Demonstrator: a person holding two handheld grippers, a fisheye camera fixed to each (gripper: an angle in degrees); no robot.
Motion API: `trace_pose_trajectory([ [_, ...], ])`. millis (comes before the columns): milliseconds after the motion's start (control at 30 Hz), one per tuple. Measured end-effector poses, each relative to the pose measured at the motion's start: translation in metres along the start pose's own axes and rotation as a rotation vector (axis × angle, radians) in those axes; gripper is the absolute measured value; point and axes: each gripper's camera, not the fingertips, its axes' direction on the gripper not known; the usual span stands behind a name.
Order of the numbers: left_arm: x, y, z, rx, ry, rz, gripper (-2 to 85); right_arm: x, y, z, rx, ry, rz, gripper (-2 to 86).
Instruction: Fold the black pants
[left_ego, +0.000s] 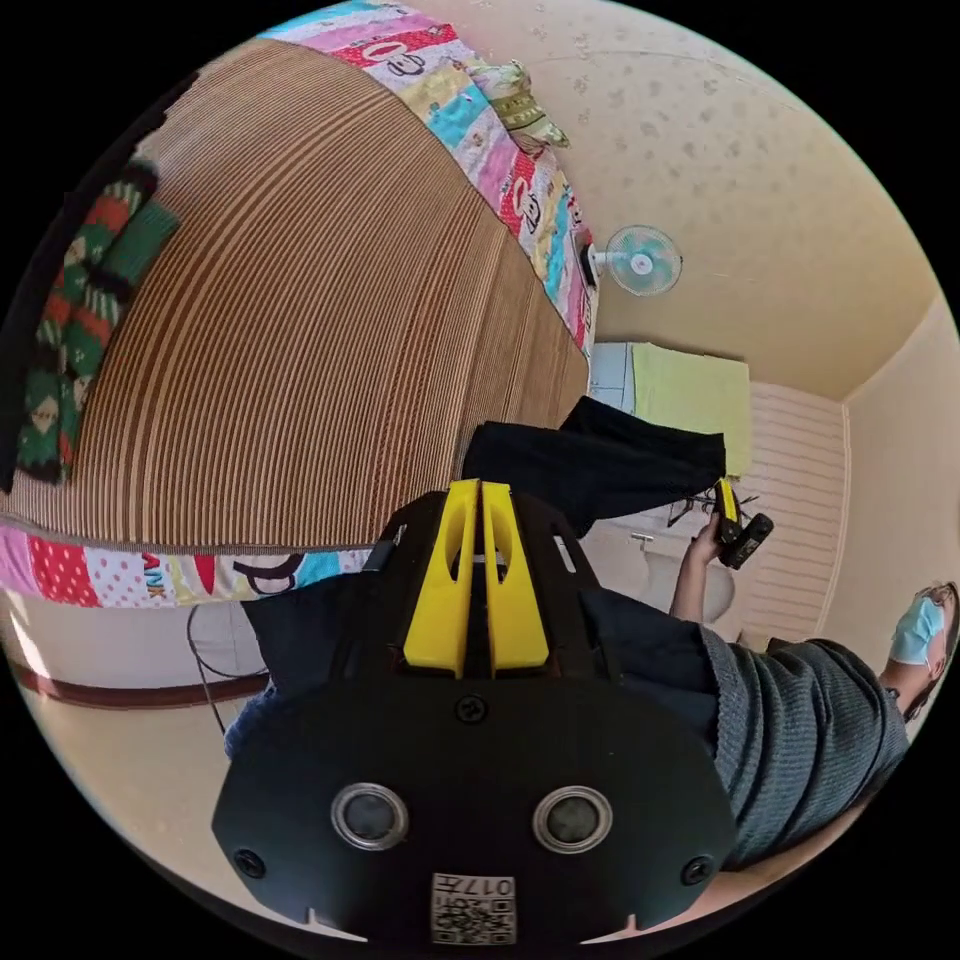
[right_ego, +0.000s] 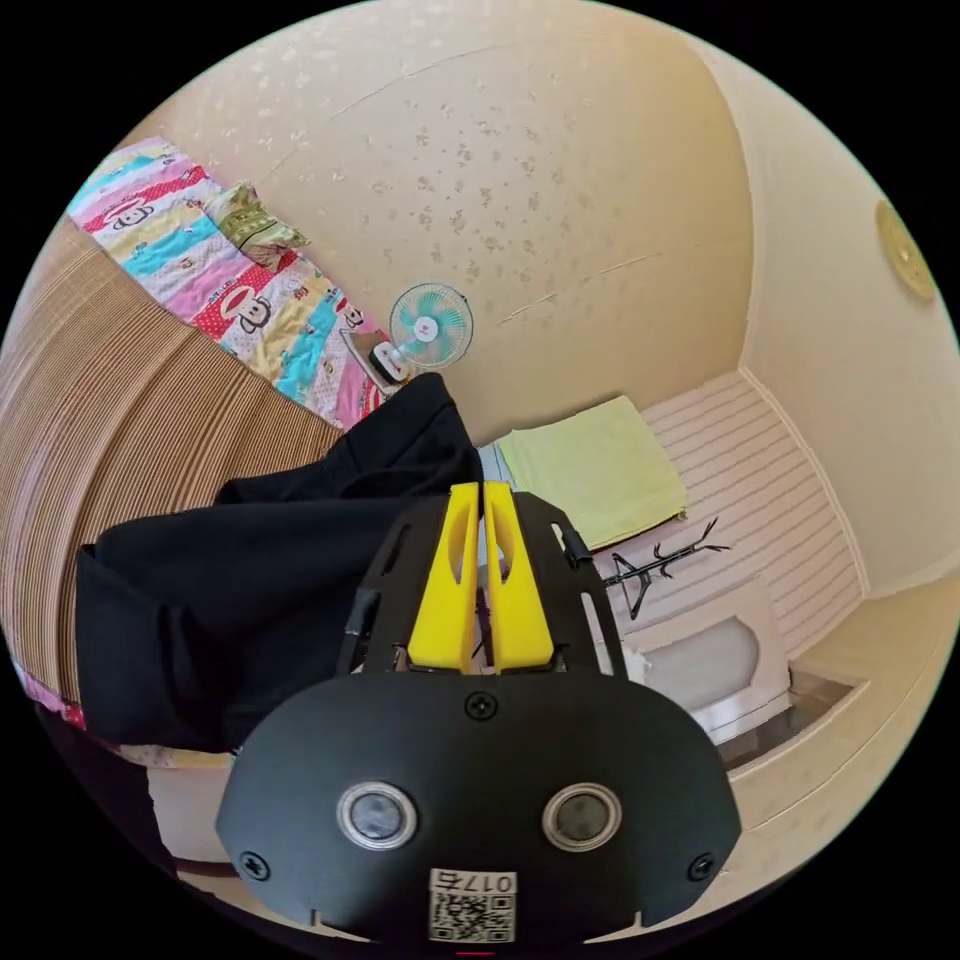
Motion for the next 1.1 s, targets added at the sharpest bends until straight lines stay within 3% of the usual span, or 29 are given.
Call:
trace_pose_trajectory([
  [267, 0.095, 0.004, 0.089, -0.097, -0.058, 0.440, -0.9, 0.082, 0.023, -0.151, 0.341, 0.172, 0.204, 0.3],
  [500, 0.130, 0.046, 0.133, -0.051, -0.170, 0.623, 2.5, 0.125, 0.059, -0.240, 0.566, 0.494, 0.294, 0.4],
  [767, 0.195, 0.108, 0.163, 0.131, -0.303, 0.947, 11.6, 0.185, 0.116, -0.307, 0.777, 0.430, 0.583, 0.5],
  [933, 0.233, 0.139, 0.226, 0.103, -0.375, 1.150, 13.4, 0.214, 0.146, -0.324, 0.897, 0.331, 0.718, 0.5],
  [1100, 0.243, 0.194, 0.246, 0.255, -0.248, 1.305, 16.0, 0.243, 0.183, -0.317, 1.000, 0.162, 0.833, 0.6],
])
